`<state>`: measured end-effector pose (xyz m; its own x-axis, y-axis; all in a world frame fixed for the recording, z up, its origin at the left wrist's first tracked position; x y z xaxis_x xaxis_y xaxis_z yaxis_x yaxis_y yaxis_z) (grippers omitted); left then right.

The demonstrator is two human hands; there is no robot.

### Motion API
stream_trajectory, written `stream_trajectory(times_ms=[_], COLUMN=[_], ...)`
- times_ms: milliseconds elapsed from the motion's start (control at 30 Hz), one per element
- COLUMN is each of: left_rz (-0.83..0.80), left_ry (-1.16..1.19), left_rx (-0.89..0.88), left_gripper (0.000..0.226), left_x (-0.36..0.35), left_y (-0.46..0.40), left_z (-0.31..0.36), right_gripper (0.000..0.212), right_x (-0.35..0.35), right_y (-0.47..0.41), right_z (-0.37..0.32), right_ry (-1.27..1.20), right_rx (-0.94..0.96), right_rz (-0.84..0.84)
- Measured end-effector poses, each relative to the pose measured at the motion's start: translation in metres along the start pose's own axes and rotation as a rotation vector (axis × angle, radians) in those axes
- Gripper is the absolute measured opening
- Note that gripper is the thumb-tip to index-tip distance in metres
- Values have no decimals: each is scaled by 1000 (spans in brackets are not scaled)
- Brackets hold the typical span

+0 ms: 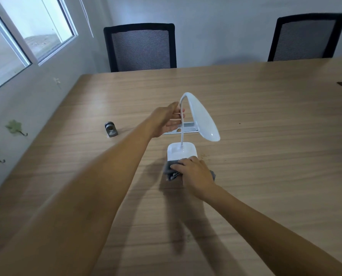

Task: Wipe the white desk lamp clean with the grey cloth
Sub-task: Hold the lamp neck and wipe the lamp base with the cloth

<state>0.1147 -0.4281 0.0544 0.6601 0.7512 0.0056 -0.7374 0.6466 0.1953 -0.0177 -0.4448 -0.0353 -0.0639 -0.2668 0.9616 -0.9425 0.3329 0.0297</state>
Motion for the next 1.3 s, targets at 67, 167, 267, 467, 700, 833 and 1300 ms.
stream_trajectory(times_ms=[67,167,267,467,700,833,1300], left_rz=[-10,-6,-4,-20,2,3,15], left_ry=[-4,-8,-16,-6,-7,-20,-25], left_rx=[12,21,20,27,28,32,30], left_gripper=[30,28,29,32,32,33,29], left_x=[-1,-3,-2,-2,-2,-2,-1], left_y=[0,2,3,2,1,-3,-2], left_z=[-2,-1,1,2,0,0,0], right_gripper=[43,38,34,40,31,29,43], right_x=[11,23,19,-2,16,1,10], right_y=[-4,-24,-32,8,-38,-26,-7], right_z=[2,13,6,-31,-24,-40,19], right_ry=[-26,30,56,-18,92,113,-1], right_rx=[-15,-164,-169,154,-144,-33,-28], right_rz=[109,162,83,12,120,33,-91])
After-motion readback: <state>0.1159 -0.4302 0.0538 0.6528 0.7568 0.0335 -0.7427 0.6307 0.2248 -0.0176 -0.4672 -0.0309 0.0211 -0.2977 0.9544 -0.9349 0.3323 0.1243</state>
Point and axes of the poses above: each hand's wrist, its own y-axis away from the middle knuckle, its own x-axis out of the back of the hand, z = x × y, the point moved 7 cm from there along -y, towards the middle knuckle, and after that the axes turned 11 degrees about -x, right-handed, at the moved point
